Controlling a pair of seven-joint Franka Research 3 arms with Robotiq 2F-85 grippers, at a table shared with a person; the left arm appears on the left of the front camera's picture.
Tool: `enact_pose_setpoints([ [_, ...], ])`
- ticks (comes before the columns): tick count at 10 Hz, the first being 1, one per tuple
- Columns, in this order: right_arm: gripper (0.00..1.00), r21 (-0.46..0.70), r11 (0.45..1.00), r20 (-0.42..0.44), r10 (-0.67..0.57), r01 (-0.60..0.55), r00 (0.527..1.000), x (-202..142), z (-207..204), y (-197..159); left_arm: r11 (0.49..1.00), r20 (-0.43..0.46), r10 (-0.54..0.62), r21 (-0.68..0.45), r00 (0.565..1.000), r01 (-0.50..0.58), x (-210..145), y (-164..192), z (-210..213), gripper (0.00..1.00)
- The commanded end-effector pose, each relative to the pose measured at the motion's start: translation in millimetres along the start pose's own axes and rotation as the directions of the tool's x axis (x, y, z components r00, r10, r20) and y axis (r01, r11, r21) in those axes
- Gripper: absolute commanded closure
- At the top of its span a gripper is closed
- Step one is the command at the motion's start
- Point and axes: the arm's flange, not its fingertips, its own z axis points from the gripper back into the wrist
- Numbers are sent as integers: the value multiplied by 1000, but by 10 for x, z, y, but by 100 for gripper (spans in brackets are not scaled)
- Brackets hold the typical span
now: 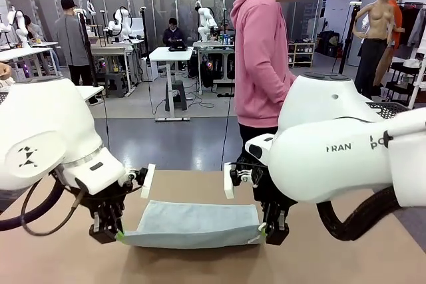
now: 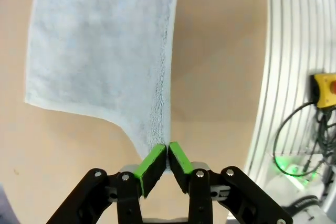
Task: Fold the towels and place them in the basket.
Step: When a person lays out a Towel with hook on the table, fold it in half twice.
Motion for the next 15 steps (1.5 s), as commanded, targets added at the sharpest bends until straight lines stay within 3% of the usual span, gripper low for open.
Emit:
enact_pose_setpoints([
  [1, 91, 62, 998, 31, -11, 9, 999, 55, -125, -354, 997, 6, -42, -67, 999, 43, 178, 626, -13, 89],
  [5, 91, 151, 988, 25, 25, -29, 999, 158, -344, -971, 988, 0, -21, -153, 1000, 21, 246, 1436, -196, 89],
  [8, 91, 146, 989, 11, 15, -16, 1000, 91, -502, -1465, 976, 21, -16, -219, 1000, 21, 212, 1892, -449, 89],
  [10, 91, 142, 990, -22, -5, 8, 1000, 9, -646, -1761, 975, 17, -45, -215, 999, 48, 216, 2105, -572, 89],
  [12, 91, 128, 991, 15, 46, -48, 999, -55, -820, -1933, 977, -34, -45, -209, 998, 36, 234, 2215, -730, 89],
  [15, 91, 117, 992, 64, 36, -43, 997, -14, -1029, -2137, 982, -63, 0, -187, 998, -12, 250, 2314, -878, 89],
])
